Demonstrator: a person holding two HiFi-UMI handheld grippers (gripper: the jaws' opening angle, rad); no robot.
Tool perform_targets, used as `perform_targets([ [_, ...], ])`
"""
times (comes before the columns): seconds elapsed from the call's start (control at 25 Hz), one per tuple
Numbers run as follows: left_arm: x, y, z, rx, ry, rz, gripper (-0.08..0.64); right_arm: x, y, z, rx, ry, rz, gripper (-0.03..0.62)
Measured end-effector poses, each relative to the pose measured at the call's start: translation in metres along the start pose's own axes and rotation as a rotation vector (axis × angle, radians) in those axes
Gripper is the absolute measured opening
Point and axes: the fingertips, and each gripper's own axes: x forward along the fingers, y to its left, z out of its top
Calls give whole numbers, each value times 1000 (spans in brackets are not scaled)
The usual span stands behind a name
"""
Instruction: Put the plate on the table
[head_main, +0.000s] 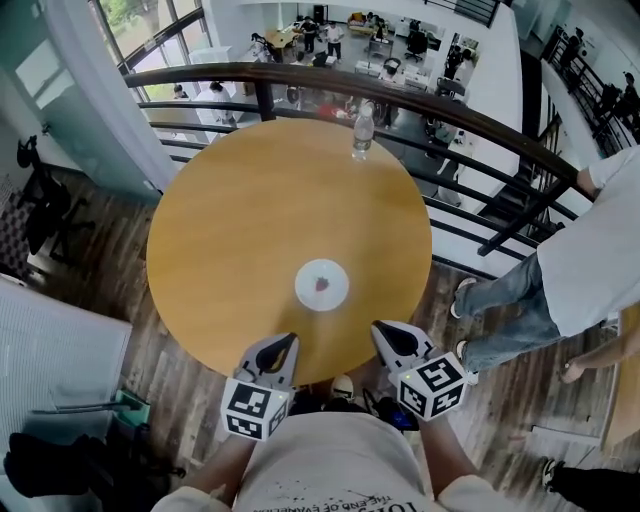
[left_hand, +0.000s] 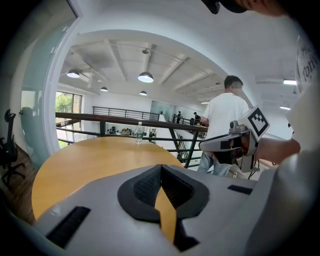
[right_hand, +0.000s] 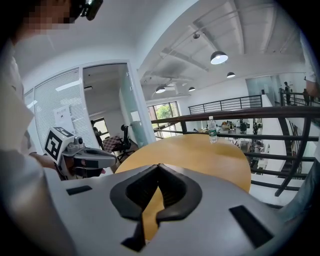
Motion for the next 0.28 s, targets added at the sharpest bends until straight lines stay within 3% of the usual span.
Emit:
perform_targets([
  [0.28,-1,1,-7,-5,16,-2,25,-2,1,-3,5,-7,-1,20],
])
